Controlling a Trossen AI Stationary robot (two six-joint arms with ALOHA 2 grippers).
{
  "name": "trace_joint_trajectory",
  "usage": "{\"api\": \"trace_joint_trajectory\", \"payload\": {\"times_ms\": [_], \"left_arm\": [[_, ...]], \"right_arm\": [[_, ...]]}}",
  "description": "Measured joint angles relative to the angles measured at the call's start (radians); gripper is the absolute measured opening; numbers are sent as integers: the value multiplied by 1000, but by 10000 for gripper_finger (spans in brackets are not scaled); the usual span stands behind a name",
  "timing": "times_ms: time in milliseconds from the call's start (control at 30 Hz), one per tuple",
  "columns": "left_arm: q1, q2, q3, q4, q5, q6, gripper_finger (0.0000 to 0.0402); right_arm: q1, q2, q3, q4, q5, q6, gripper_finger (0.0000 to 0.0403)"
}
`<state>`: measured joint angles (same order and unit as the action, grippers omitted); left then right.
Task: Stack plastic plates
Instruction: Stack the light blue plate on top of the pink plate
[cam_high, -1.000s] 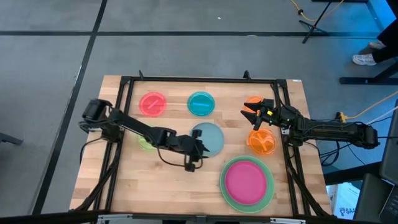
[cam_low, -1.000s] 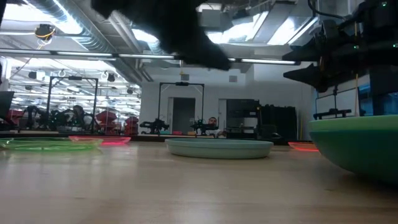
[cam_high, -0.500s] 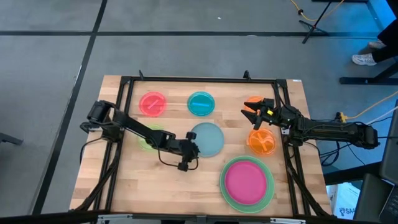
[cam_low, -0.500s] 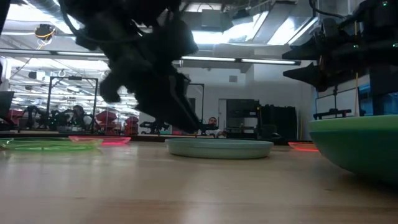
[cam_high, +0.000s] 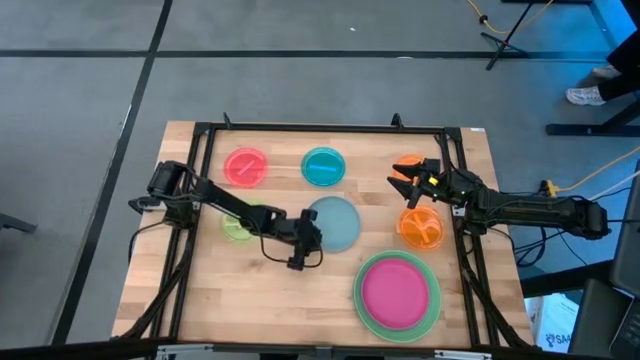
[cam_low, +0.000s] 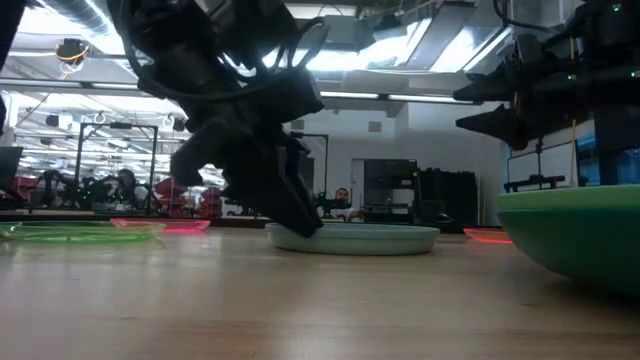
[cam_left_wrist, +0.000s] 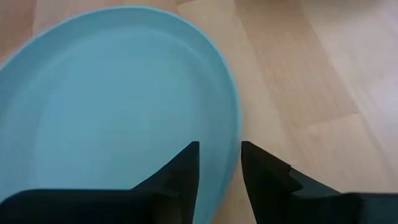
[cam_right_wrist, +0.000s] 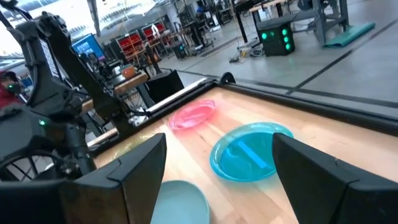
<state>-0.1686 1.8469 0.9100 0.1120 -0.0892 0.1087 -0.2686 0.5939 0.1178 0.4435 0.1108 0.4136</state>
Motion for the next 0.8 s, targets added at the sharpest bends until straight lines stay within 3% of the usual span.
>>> {"api": "trace_joint_trajectory", "payload": {"times_ms": [533, 800], "left_arm": [[24, 71, 30, 16, 53, 43, 8], [-35, 57, 128, -8, 22, 81, 11]], "right_arm": [[0, -3, 0, 15, 11, -22, 282], [0, -3, 0, 19, 10, -26, 282]]}}
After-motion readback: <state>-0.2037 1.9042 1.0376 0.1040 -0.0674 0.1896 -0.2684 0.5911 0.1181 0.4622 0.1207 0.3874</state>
